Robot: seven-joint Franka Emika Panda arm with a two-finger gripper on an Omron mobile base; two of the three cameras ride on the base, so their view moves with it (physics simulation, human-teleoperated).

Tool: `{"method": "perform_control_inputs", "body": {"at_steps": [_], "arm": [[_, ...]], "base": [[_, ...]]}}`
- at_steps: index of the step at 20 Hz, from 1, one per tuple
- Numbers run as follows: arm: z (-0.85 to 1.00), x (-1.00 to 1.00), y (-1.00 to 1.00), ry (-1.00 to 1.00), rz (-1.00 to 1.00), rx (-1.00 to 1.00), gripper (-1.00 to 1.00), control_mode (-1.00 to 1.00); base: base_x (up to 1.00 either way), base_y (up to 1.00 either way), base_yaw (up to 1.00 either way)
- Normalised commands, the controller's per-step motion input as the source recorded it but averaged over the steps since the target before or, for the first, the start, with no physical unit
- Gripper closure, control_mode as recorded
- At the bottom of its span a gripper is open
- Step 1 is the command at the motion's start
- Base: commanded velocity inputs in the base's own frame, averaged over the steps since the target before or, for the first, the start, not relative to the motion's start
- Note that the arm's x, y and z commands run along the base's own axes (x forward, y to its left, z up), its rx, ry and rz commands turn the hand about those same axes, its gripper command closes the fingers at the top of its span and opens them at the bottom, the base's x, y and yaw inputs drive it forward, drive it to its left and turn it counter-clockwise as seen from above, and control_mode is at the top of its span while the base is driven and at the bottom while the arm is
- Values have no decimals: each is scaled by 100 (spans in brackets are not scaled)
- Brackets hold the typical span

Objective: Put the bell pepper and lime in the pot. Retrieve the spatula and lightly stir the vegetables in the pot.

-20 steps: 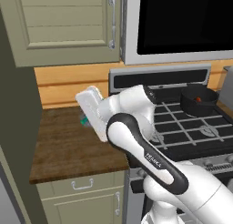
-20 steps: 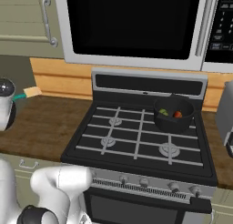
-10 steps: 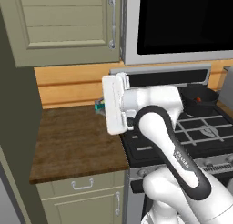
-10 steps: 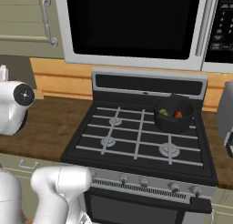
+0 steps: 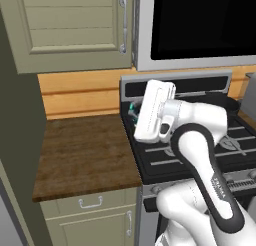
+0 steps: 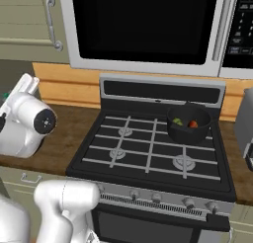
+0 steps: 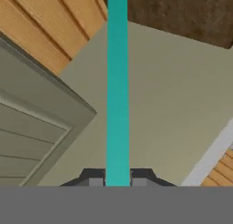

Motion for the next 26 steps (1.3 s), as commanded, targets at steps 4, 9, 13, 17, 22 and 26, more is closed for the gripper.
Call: {"method": "perform_control_inputs", "body": {"at_steps": [4,9,13,17,22,26], "arm": [[21,0,-72,33,-14,21,100,-100],[10,0,-77,27,-11,19,100,-100],[12,0,-86,24,-13,18,100,-100],[9,0,-81,21,-14,15,100,-100],[0,0,-59,10,-11,12,100,-100],[0,2,-44,4,-7,11,100,-100]], "base": [[0,0,0],[0,0,0],[0,0,0],[0,0,0],[0,0,0],[0,0,0]]}}
